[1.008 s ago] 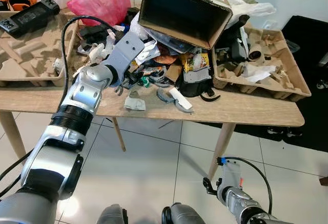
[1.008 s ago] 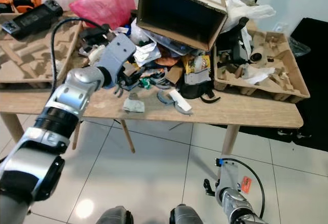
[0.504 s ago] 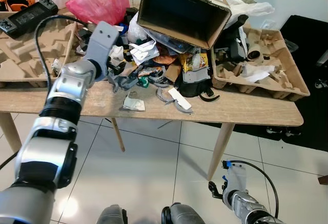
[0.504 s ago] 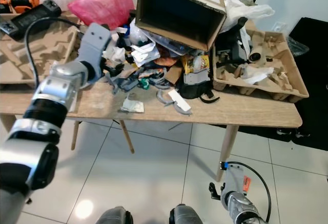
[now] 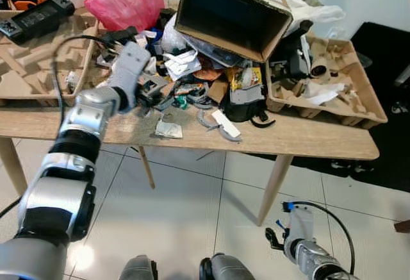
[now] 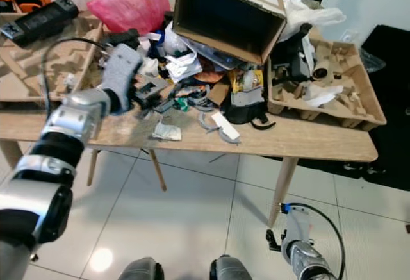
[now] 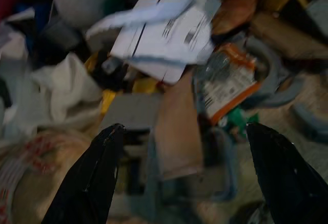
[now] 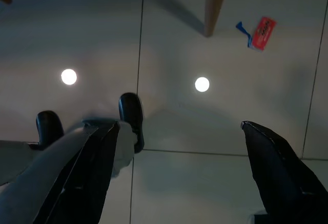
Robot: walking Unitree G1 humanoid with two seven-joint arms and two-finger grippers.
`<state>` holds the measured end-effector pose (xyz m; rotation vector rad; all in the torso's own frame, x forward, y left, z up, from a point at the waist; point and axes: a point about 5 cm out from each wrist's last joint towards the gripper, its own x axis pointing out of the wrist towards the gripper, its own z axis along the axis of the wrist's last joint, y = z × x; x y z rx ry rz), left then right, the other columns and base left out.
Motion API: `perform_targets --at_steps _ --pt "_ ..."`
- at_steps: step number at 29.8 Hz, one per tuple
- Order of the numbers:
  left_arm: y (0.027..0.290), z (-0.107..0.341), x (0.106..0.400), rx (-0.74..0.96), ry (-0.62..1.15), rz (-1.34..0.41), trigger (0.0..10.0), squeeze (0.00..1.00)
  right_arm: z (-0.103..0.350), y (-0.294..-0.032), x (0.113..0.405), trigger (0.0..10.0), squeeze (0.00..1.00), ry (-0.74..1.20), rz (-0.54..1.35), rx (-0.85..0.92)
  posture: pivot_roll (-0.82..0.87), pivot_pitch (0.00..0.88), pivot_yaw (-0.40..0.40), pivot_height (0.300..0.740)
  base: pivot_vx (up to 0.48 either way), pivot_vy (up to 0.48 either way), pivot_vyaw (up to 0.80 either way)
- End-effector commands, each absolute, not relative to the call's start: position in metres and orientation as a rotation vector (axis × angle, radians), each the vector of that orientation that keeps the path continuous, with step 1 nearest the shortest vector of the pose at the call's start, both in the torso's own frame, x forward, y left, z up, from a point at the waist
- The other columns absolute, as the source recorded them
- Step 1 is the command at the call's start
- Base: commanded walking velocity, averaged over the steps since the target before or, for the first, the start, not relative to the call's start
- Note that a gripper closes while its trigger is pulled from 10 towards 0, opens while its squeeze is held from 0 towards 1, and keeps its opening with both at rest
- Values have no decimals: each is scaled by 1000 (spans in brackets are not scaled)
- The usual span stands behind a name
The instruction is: Picking trash to rubbish bin
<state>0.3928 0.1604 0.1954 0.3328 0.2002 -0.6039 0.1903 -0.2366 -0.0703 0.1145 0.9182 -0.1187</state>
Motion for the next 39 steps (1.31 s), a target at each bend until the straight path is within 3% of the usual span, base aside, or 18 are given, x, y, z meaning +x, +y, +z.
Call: perform_targets --at_steps 1,25,39 --pt "155 192 391 347 194 -643 10000 0 -74 -238 183 10000 0 936 -116 103 98 149 -100 740 0 0 0" --pt "161 200 395 308 107 -539 10000 0 -82 -252 153 10000 0 997 -108 57 34 221 -142 740 0 0 0" --pt "156 181 394 251 184 -545 10000 0 -82 -251 153 10000 0 996 -100 53 33 220 -137 740 0 0 0"
